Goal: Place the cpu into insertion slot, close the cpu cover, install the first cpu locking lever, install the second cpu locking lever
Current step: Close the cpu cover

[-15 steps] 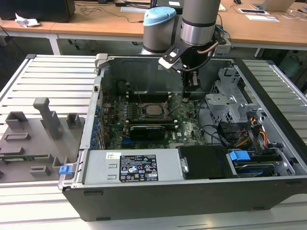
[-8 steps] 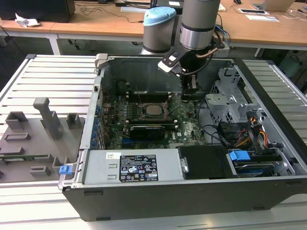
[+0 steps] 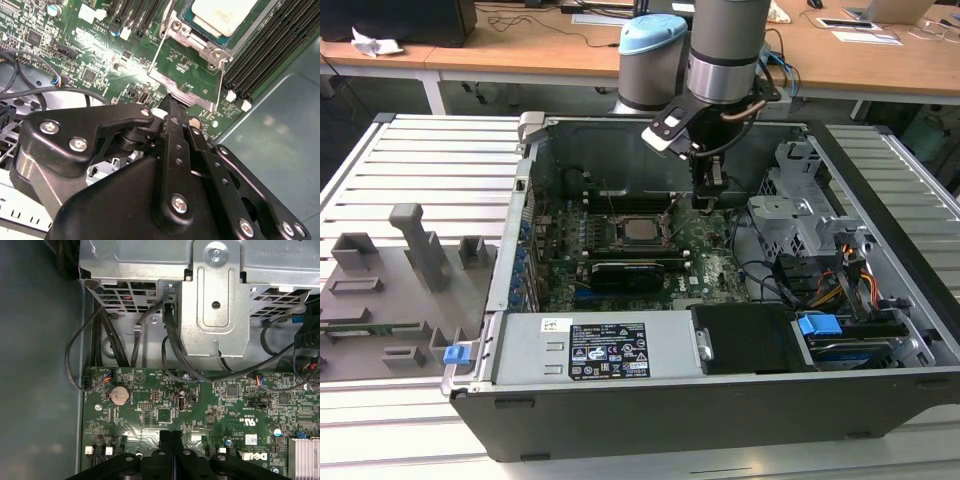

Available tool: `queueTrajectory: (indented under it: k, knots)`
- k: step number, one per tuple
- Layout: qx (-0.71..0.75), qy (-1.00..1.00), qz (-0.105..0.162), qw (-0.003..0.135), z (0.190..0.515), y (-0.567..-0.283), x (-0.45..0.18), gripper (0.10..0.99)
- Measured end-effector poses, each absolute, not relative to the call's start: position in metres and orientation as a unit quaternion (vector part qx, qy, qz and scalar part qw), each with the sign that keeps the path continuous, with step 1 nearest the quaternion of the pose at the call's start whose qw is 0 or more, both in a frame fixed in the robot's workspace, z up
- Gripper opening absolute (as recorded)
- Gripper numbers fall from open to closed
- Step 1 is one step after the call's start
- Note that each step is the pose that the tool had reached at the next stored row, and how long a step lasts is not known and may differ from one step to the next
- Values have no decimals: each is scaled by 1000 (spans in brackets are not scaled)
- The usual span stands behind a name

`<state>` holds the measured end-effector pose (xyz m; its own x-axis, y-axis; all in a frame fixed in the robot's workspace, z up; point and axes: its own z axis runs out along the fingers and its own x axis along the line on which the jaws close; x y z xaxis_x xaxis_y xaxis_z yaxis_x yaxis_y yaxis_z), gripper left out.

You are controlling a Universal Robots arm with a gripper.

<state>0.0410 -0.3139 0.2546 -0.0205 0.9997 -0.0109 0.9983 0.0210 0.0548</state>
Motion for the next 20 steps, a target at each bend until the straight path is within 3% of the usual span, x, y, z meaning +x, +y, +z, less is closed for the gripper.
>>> queueTrajectory:
  k: [20]
  knots:
    - [699,714,16,23,254,-314,27,106]
